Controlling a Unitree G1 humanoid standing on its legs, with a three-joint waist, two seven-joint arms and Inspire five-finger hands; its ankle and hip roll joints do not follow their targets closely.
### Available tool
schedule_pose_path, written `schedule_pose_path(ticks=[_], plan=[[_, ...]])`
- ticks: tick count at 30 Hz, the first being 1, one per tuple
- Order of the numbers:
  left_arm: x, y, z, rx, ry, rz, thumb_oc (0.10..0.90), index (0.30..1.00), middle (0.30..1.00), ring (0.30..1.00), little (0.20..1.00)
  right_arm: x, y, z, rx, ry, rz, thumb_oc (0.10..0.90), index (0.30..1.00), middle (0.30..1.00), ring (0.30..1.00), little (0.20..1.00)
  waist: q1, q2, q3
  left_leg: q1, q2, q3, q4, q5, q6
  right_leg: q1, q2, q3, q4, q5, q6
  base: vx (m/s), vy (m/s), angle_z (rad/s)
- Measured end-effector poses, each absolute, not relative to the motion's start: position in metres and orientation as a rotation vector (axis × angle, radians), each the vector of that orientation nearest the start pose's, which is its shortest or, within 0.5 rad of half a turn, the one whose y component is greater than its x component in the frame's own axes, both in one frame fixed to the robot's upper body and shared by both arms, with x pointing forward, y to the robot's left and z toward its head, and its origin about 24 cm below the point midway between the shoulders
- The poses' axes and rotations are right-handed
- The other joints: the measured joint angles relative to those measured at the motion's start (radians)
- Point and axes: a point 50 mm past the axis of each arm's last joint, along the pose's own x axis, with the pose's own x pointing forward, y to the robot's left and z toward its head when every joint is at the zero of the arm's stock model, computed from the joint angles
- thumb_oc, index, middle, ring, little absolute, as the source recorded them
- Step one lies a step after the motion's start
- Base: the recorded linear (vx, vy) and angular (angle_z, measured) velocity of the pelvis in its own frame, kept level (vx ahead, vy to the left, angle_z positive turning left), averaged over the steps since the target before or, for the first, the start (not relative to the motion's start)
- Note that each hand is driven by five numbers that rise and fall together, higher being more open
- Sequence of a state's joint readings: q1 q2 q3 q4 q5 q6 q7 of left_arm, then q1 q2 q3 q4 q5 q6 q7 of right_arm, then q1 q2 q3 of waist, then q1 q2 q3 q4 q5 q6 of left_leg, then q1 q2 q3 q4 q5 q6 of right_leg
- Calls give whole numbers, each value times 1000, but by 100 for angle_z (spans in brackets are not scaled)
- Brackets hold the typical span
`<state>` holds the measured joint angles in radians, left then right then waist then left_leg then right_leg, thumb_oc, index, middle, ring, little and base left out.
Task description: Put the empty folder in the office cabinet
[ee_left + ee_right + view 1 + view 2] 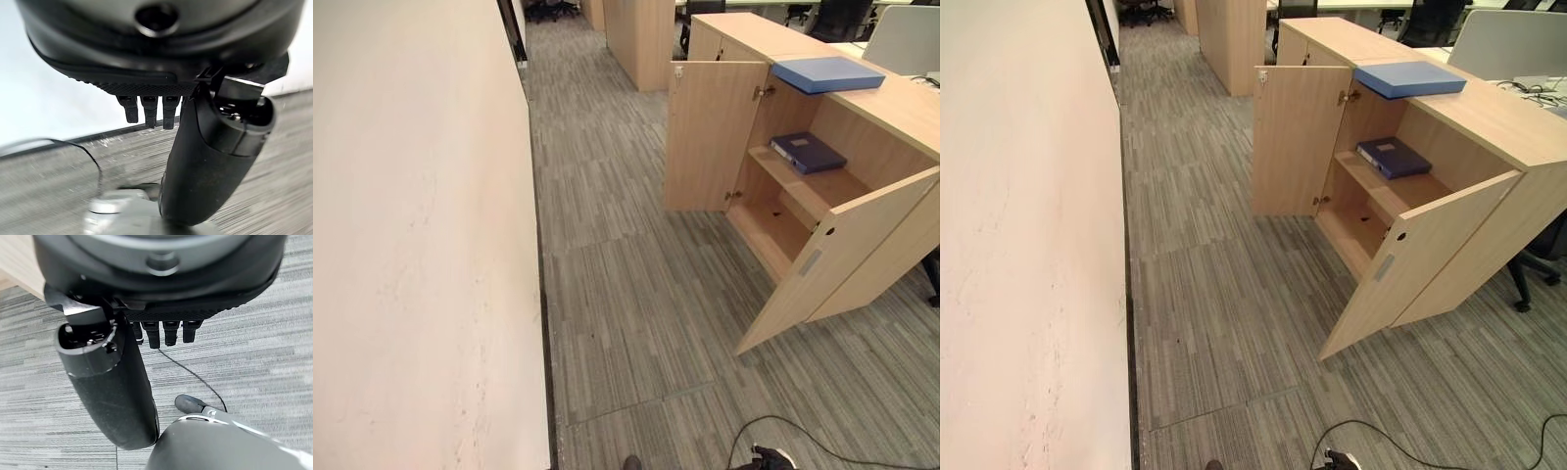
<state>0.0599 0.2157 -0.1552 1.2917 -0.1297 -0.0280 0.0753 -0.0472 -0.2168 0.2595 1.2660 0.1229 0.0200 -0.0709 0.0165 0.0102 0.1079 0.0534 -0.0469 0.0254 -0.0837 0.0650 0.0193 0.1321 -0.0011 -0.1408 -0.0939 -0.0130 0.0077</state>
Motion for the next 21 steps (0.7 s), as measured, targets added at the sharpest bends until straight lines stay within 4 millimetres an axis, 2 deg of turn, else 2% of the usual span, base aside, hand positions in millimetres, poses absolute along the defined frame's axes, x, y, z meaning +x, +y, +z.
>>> schedule_pose_path(ticks=[6, 21], plan=[[47, 230, -170, 285, 1340, 102, 800, 900, 900, 900, 900, 91, -221, -165, -253, 1271, -68, 800, 900, 900, 900, 900, -12, 1, -35, 0, -2, 0, 0, -2, 4, 0, -1, 1, 0, 0, -1, 8, 4, 0], [49, 229, -170, 333, 1332, 59, 800, 900, 900, 900, 900, 90, -221, -164, -260, 1244, -66, 800, 900, 900, 900, 900, -14, 4, -38, 1, -2, 3, 0, -1, 5, 0, -2, 3, 0, 1, -1, 0, 0, 0]])
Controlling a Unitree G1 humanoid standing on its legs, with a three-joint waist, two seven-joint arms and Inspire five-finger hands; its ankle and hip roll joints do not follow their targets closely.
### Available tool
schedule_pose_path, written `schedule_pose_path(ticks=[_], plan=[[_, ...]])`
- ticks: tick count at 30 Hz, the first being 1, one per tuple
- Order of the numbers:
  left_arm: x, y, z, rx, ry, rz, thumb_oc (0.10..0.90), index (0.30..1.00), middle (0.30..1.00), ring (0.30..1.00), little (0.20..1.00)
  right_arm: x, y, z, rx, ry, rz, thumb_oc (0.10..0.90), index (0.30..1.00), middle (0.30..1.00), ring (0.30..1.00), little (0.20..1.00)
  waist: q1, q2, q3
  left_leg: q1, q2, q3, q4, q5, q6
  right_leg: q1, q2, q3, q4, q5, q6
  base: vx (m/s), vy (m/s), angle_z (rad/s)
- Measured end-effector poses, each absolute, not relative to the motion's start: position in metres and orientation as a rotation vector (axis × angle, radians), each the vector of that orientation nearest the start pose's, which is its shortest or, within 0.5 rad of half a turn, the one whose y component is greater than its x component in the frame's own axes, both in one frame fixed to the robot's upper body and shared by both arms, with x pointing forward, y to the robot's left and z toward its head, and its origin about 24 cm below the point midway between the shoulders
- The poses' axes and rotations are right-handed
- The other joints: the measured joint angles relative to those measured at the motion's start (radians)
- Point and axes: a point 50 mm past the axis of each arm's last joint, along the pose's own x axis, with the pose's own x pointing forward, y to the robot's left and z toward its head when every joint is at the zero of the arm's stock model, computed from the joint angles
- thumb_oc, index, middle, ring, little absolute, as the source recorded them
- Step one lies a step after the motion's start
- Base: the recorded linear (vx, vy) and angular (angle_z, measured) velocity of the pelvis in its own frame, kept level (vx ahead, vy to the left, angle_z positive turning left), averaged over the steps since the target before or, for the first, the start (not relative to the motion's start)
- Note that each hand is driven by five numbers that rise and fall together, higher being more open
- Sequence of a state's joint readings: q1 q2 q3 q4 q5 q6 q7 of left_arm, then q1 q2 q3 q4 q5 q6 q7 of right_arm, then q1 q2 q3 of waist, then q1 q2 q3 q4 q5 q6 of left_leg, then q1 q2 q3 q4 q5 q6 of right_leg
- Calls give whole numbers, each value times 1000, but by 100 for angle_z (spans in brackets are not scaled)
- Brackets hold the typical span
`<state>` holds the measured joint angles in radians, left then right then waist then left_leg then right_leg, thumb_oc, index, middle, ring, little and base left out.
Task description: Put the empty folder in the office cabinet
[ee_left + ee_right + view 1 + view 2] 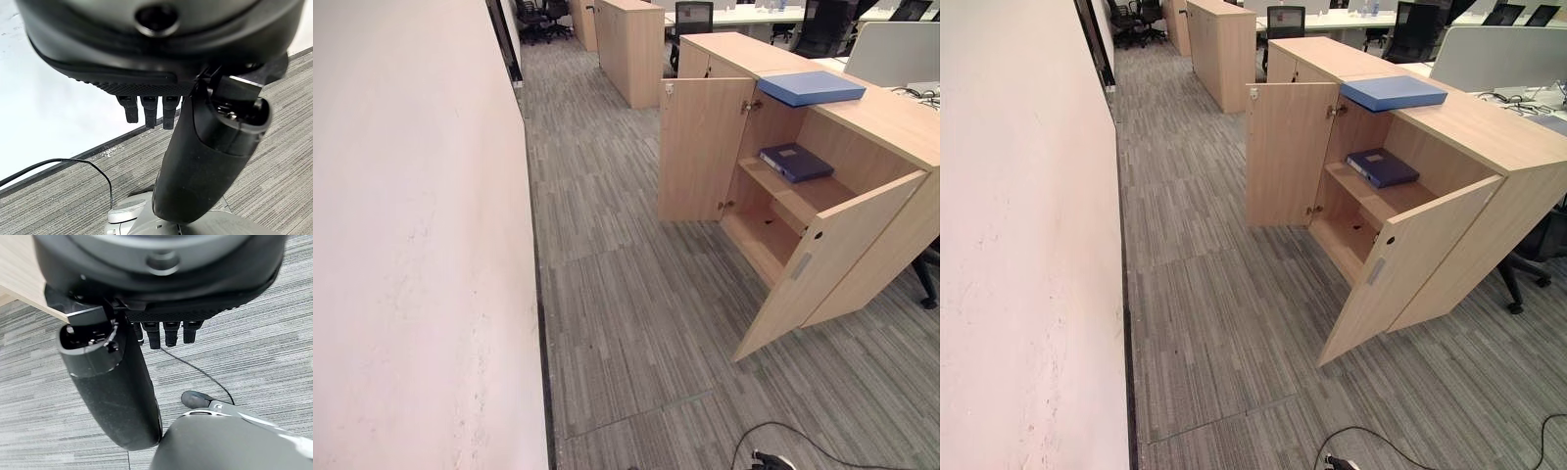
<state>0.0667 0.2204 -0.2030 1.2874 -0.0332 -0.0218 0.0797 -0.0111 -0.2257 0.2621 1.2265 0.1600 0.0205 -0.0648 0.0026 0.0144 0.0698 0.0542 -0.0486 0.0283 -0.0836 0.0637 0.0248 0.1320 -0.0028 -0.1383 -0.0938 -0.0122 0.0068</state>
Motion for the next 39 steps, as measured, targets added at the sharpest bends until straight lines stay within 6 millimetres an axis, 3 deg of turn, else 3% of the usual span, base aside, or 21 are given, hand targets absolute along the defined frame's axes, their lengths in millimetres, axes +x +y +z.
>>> schedule_pose_path(ticks=[21, 23, 24, 25, 27, 28, 30, 33, 35, 37, 39], plan=[[49, 229, -170, 353, 1352, 37, 800, 900, 900, 900, 900, 86, -230, -165, -259, 1320, -51, 800, 900, 900, 900, 900, 5, -4, -21, -38, 1, -36, 18, 9, -7, -19, 6, -29, 17, -3, -12, -3, -26, 4], [57, 232, -169, 361, 1339, 47, 800, 900, 900, 900, 900, 95, -229, -164, -262, 1308, -48, 800, 900, 900, 900, 900, 9, -13, 12, -106, 7, -51, 110, 4, -34, -62, 16, -58, 76, -32, -29, -4, -151, 35], [69, 235, -167, 352, 1309, 66, 800, 900, 900, 900, 900, 101, -228, -163, -260, 1297, -44, 800, 900, 900, 900, 900, 8, -27, 42, -151, 4, -44, 191, -5, -63, -74, 3, -63, 97, -52, -54, 4, -134, 54], [80, 238, -164, 323, 1283, 112, 800, 900, 900, 900, 900, 107, -227, -162, -259, 1287, -40, 800, 900, 900, 900, 900, 30, -55, 79, -218, -4, -31, 312, 22, -110, -81, -9, -67, 117, -67, -73, 10, -95, 46], [93, 239, -161, 293, 1243, 146, 800, 900, 900, 900, 900, 114, -230, -159, -271, 1273, -45, 800, 900, 900, 900, 900, 45, -74, 124, -335, -6, -20, 495, 59, -152, -104, -21, -76, 167, -81, -92, 114, -49, 34], [95, 239, -161, 284, 1237, 155, 800, 900, 900, 900, 900, 116, -231, -158, -283, 1270, -43, 800, 900, 900, 900, 900, 59, -79, 140, -359, 8, 13, 539, 43, -124, -96, -22, -85, 161, -78, -104, 218, 15, 19], [88, 237, -163, 283, 1261, 159, 800, 900, 900, 900, 900, 116, -232, -158, -312, 1273, -33, 800, 900, 900, 900, 900, 65, -79, 149, -361, 32, 40, 450, 24, -102, -87, -17, -94, 140, -81, -115, 270, 67, 13], [81, 231, -166, 269, 1278, 152, 800, 900, 900, 900, 900, 109, -239, -159, -337, 1306, -44, 800, 900, 900, 900, 900, 84, -53, 164, -318, 77, 37, 128, 54, -122, -72, 2, -91, 114, -81, -115, 285, 91, 8], [75, 230, -167, 267, 1292, 154, 800, 900, 900, 900, 900, 100, -241, -160, -364, 1331, -32, 800, 900, 900, 900, 900, 91, -29, 174, -318, 117, 34, 2, 74, -145, -25, 19, -87, 74, -82, -114, 403, 182, 12], [67, 231, -168, 251, 1315, 174, 800, 900, 900, 900, 900, 96, -243, -161, -366, 1346, -40, 800, 900, 900, 900, 900, 116, -15, 176, -307, 135, 47, -6, 72, -152, 7, 22, -50, 53, -87, -99, 409, 227, -42], [44, 232, -171, 224, 1382, 210, 800, 900, 900, 900, 900, 84, -245, -163, -366, 1371, -50, 800, 900, 900, 900, 900, 123, -1, 155, -275, 136, 44, -6, 82, -138, 53, 15, -8, 18, -95, -77, 389, 294, -66]])
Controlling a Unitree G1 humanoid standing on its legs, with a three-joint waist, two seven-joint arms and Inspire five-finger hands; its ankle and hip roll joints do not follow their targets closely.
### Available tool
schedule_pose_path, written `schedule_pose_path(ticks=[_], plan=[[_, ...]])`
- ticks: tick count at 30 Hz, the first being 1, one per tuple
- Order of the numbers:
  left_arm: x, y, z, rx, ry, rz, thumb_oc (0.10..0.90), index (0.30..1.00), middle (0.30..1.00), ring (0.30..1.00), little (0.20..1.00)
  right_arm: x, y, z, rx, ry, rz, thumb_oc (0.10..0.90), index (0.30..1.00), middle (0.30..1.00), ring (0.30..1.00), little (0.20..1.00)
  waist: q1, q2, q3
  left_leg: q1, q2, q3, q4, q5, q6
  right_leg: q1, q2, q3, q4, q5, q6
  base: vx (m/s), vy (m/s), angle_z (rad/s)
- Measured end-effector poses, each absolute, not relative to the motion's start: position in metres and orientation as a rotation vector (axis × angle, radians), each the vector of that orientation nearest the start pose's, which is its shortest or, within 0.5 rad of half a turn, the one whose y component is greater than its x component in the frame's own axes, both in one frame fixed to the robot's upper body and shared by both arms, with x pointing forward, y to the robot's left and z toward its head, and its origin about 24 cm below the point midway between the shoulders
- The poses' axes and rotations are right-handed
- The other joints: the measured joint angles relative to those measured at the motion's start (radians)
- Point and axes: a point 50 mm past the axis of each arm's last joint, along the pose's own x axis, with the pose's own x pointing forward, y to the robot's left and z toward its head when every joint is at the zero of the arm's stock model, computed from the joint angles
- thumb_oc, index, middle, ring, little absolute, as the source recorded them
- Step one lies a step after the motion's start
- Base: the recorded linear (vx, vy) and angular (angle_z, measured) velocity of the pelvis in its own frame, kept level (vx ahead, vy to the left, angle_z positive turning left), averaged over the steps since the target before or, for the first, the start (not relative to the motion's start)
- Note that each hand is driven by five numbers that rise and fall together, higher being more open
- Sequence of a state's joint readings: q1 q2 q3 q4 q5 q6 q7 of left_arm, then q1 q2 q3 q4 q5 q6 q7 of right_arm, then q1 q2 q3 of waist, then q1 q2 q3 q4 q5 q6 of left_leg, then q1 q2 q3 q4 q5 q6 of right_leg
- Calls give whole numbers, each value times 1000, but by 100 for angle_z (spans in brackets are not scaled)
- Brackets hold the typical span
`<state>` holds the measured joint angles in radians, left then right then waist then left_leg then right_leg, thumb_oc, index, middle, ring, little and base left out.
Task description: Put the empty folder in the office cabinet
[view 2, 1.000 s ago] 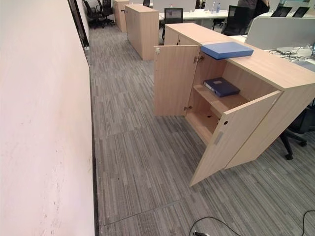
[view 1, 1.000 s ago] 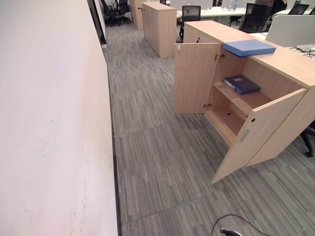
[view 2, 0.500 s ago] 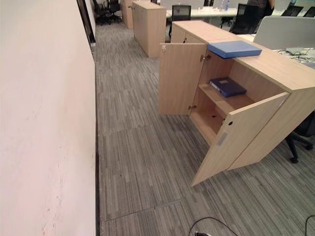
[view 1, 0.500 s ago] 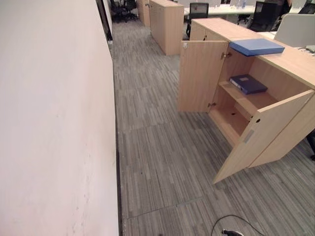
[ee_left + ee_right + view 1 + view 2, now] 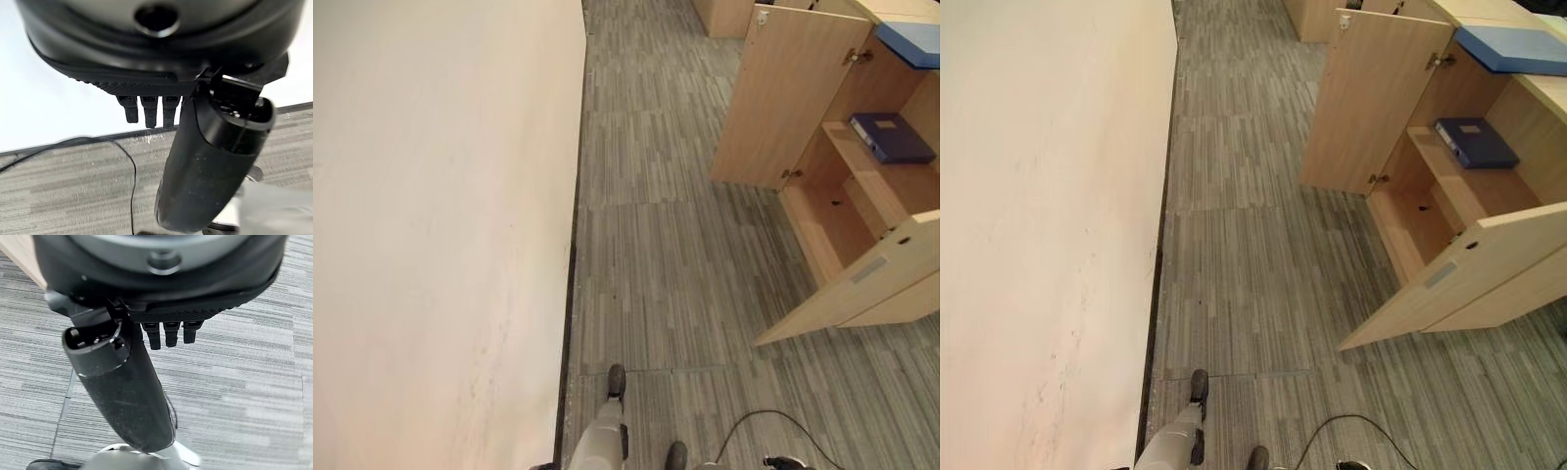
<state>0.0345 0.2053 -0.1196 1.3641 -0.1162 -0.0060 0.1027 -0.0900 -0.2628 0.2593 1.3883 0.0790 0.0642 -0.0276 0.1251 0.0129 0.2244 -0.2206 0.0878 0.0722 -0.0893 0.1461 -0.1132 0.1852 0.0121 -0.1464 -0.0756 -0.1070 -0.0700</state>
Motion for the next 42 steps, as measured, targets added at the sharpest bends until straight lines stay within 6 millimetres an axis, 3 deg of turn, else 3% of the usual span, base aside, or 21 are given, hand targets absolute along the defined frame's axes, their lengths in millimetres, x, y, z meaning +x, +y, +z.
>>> schedule_pose_path(ticks=[2, 4, 5, 7, 8, 11, 12, 16, 19, 21, 23, 25, 27, 30, 31, 33, 34, 36, 39, 40, 42], plan=[[31, 232, -172, 215, 1417, 226, 800, 900, 900, 900, 900, 81, -248, -162, -371, 1369, -58, 800, 900, 900, 900, 900, 4, 27, -37, 28, -9, 1, 0, 31, 36, 18, -15, 26, -5, -26, 43, 406, 333, -51], [25, 235, -172, 184, 1428, 273, 800, 900, 900, 900, 900, 72, -247, -164, -364, 1402, -58, 800, 900, 900, 900, 900, 11, -4, -58, 81, -59, 52, 0, 75, 122, 41, -83, 30, 44, -50, 115, 408, 420, -58], [24, 237, -171, 164, 1425, 293, 800, 900, 900, 900, 900, 67, -242, -166, -355, 1411, -48, 800, 900, 900, 900, 900, -1, -29, -80, 104, -98, 58, 0, 50, 160, 38, -120, 4, 104, -72, 141, 276, 381, -24], [36, 233, -171, 156, 1392, 280, 800, 900, 900, 900, 900, 69, -244, -165, -353, 1398, -75, 800, 900, 900, 900, 900, -13, -23, -86, 143, -115, 60, 1, 32, 186, -17, -166, -24, 300, -104, 159, 260, 401, 2], [46, 233, -170, 150, 1345, 281, 800, 900, 900, 900, 900, 73, -252, -163, -373, 1376, -93, 800, 900, 900, 900, 900, -14, -32, -124, 171, -150, 69, 4, -15, 220, -128, -239, -34, 554, -111, 172, 265, 383, 4], [62, 233, -168, 166, 1301, 235, 800, 900, 900, 900, 900, 74, -255, -161, -384, 1363, -118, 800, 900, 900, 900, 900, -31, -67, -156, 242, -229, 56, 4, -55, 255, -209, -376, -98, 868, -89, 167, 225, 257, 26], [61, 233, -168, 135, 1315, 224, 800, 900, 900, 900, 900, 78, -256, -160, -399, 1349, -125, 800, 900, 900, 900, 900, -34, -67, -159, 273, -241, 41, 5, -72, 273, -233, -396, -125, 905, -85, 169, 199, 133, 28], [61, 225, -170, 104, 1317, 217, 800, 900, 900, 900, 900, 85, -261, -157, -402, 1312, -149, 800, 900, 900, 900, 900, -61, -18, -129, 316, -210, -13, 6, -95, 288, -328, -330, -177, 808, -109, 156, 173, 23, 37], [56, 217, -172, 87, 1331, 227, 800, 900, 900, 900, 900, 93, -266, -153, -412, 1282, -173, 800, 900, 900, 900, 900, -78, 23, -83, 360, -186, -1, 5, -114, 278, -395, -307, -229, 633, -71, 175, 167, -73, 5], [55, 218, -172, 104, 1329, 249, 800, 900, 900, 900, 900, 99, -261, -154, -401, 1269, -163, 800, 900, 900, 900, 900, -78, 21, -60, 373, -184, 6, 5, -147, 236, -443, -268, -214, 473, -17, 199, 224, -141, -31], [51, 221, -172, 127, 1347, 272, 800, 900, 900, 900, 900, 105, -252, -155, -384, 1254, -148, 800, 900, 900, 900, 900, -94, 11, -32, 384, -185, 17, 5, -145, 240, -433, -251, -203, 341, 43, 210, 186, -108, -15], [47, 228, -171, 176, 1356, 293, 800, 900, 900, 900, 900, 91, -245, -160, -331, 1297, -166, 800, 900, 900, 900, 900, -120, -7, -11, 414, -198, 5, 5, -161, 232, -414, -230, -166, 186, 128, 214, 661, -292, 7], [46, 231, -171, 168, 1358, 337, 800, 900, 900, 900, 900, 86, -242, -162, -310, 1316, -176, 800, 900, 900, 900, 900, -127, 0, -4, 417, -187, -9, 13, -210, 218, -417, -202, -114, 127, 169, 217, 603, -271, 6], [41, 237, -170, 174, 1374, 383, 800, 900, 900, 900, 900, 70, -239, -166, -288, 1367, -171, 800, 900, 900, 900, 900, -148, -3, -3, 442, -171, -53, 9, -237, 181, -364, -200, -132, 62, 227, 196, 395, -184, 43], [38, 232, -171, 163, 1388, 382, 800, 900, 900, 900, 900, 56, -241, -168, -288, 1413, -173, 800, 900, 900, 900, 900, -164, 22, -15, 461, -117, -85, 7, -266, 156, -340, -168, -167, 78, 252, 192, 440, -247, 68], [34, 229, -172, 157, 1394, 378, 800, 900, 900, 900, 900, 47, -242, -169, -289, 1449, -181, 800, 900, 900, 900, 900, -176, 42, -30, 470, -72, -106, 27, -281, 123, -327, -132, -167, 116, 232, 171, 485, -298, 54], [35, 227, -173, 142, 1388, 380, 800, 900, 900, 900, 900, 50, -245, -168, -296, 1445, -185, 800, 900, 900, 900, 900, -167, 52, -37, 474, -33, -102, 70, -299, 102, -317, -94, -169, 141, 194, 113, 479, -358, 20], [40, 230, -172, 142, 1375, 390, 800, 900, 900, 900, 900, 65, -246, -165, -300, 1388, -183, 800, 900, 900, 900, 900, -166, 32, -47, 435, -17, -104, 160, -307, 72, -314, -82, -191, 154, 176, 52, 353, -280, 11], [53, 229, -170, 130, 1337, 406, 800, 900, 900, 900, 900, 85, -246, -161, -314, 1302, -182, 800, 900, 900, 900, 900, -172, -6, -57, 393, 13, -98, 294, -297, 8, -280, -54, -213, 168, 136, 1, 334, -318, 19], [56, 231, -169, 136, 1327, 422, 800, 900, 900, 900, 900, 89, -246, -160, -311, 1284, -186, 800, 900, 900, 900, 900, -176, -6, -58, 350, 32, -97, 381, -312, -15, -268, -43, -217, 162, 108, 15, 166, -229, 21], [70, 236, -165, 154, 1263, 446, 800, 900, 900, 900, 900, 90, -242, -161, -311, 1277, -168, 800, 900, 900, 900, 900, -146, -21, -67, 240, 71, -80, 649, -284, -49, -226, 1, -211, 139, 82, -16, 227, -323, -4]])
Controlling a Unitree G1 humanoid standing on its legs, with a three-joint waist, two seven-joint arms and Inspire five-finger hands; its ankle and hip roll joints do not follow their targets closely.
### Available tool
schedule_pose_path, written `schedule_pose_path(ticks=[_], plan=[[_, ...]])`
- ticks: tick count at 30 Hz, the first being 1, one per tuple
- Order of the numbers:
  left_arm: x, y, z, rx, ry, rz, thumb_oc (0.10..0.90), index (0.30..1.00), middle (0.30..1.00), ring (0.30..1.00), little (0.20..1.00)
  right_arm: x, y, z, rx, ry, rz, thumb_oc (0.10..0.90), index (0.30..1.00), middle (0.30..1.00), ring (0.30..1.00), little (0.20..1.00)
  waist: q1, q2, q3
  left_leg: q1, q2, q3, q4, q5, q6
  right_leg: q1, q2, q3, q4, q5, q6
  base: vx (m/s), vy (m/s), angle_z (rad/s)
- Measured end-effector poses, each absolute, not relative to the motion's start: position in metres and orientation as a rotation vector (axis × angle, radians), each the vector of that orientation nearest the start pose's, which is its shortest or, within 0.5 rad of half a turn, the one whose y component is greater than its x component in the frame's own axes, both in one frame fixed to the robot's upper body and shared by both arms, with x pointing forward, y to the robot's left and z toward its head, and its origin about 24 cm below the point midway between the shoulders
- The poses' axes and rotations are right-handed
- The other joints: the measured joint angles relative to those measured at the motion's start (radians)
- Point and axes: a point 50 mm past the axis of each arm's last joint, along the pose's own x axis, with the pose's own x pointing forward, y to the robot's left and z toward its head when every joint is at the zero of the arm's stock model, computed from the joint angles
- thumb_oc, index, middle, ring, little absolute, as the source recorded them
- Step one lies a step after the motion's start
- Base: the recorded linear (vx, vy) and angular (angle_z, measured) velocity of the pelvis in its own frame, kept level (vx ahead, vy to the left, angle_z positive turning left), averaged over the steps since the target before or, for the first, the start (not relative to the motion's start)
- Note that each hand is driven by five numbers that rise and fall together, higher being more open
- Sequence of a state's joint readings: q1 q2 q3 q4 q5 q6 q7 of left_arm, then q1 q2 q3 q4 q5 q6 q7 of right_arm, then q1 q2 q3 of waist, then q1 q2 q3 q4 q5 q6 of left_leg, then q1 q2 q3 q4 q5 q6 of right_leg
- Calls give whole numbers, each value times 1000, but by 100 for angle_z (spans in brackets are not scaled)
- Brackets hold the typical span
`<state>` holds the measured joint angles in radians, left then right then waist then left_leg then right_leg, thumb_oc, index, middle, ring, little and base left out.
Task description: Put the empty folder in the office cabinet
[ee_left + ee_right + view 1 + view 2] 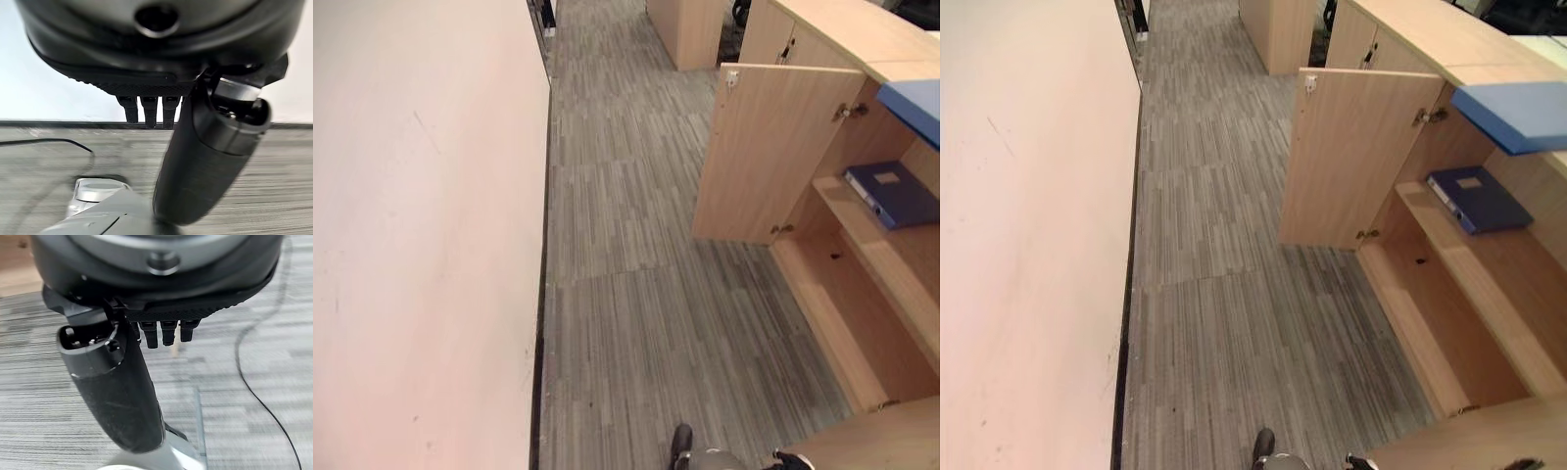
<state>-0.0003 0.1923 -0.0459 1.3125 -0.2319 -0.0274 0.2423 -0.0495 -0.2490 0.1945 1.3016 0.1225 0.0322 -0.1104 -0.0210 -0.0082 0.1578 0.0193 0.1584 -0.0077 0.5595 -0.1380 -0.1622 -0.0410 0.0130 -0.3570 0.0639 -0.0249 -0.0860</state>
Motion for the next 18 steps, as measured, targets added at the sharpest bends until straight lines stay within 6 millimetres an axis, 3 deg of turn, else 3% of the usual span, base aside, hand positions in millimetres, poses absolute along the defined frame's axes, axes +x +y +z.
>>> schedule_pose_path(ticks=[2, 4, 6, 7, 9, 10, 11, 12, 15, 16, 18], plan=[[81, 242, -160, 182, 1196, 465, 800, 900, 900, 900, 900, 88, -236, -163, -329, 1286, -138, 800, 900, 900, 900, 900, 20, -17, 2, -95, 33, 5, 202, 72, 32, 34, 29, 5, -9, 0, -53, 237, -241, -31], [96, 245, -155, 196, 1136, 468, 800, 900, 900, 900, 900, 92, -234, -163, -337, 1280, -129, 800, 900, 900, 900, 900, 24, -40, 10, -151, 25, 16, 255, 56, 54, 53, 29, 13, -22, -17, -75, 167, -78, -10], [100, 245, -153, 198, 1105, 465, 800, 900, 900, 900, 900, 90, -236, -163, -349, 1295, -137, 800, 900, 900, 900, 900, 35, -44, 17, -176, 26, 44, 224, 57, 56, 61, 32, 28, -21, -17, -80, 164, -8, -22], [108, 245, -150, 199, 1070, 466, 800, 900, 900, 900, 900, 98, -234, -161, -351, 1273, -140, 800, 900, 900, 900, 900, 34, -64, 30, -199, -31, 56, 70, 22, 86, 85, 18, 55, -57, -23, -82, 171, 31, -23], [111, 246, -148, 199, 1055, 465, 800, 900, 900, 900, 900, 98, -235, -161, -353, 1273, -139, 800, 900, 900, 900, 900, 37, -81, 44, -234, -74, 61, -50, 26, 90, 92, 9, 60, -70, -10, -76, 218, 53, -22], [115, 246, -147, 215, 1049, 452, 800, 900, 900, 900, 900, 103, -234, -160, -357, 1263, -135, 800, 900, 900, 900, 900, 48, -85, 59, -256, -114, 46, -193, 37, 89, 118, 12, 87, -100, -19, -55, 289, 71, -35], [117, 244, -147, 227, 1045, 436, 800, 900, 900, 900, 900, 102, -236, -160, -367, 1268, -132, 800, 900, 900, 900, 900, 62, -86, 67, -247, -142, 22, -346, 78, 80, 144, 15, 103, -132, -7, -38, 306, 75, -71], [110, 241, -149, 238, 1063, 420, 800, 900, 900, 900, 900, 100, -241, -160, -383, 1276, -135, 800, 900, 900, 900, 900, 78, -65, 82, -256, -149, -17, -489, 151, 68, 181, 38, 137, -150, -7, -22, 309, 80, -77], [102, 239, -153, 240, 1096, 417, 800, 900, 900, 900, 900, 98, -245, -159, -396, 1288, -146, 800, 900, 900, 900, 900, 81, -16, 98, -281, -150, -113, -612, 245, 56, 235, 83, 165, -151, -26, -24, 306, 84, -47], [101, 239, -153, 238, 1098, 419, 800, 900, 900, 900, 900, 96, -245, -160, -394, 1294, -144, 800, 900, 900, 900, 900, 87, -14, 100, -280, -151, -128, -624, 252, 56, 246, 86, 177, -151, -28, -35, 294, 98, -52], [96, 239, -155, 229, 1122, 433, 800, 900, 900, 900, 900, 85, -246, -162, -394, 1332, -146, 800, 900, 900, 900, 900, 109, -12, 103, -276, -160, -169, -607, 270, 68, 290, 85, 244, -150, -58, -21, 267, 100, -78]])
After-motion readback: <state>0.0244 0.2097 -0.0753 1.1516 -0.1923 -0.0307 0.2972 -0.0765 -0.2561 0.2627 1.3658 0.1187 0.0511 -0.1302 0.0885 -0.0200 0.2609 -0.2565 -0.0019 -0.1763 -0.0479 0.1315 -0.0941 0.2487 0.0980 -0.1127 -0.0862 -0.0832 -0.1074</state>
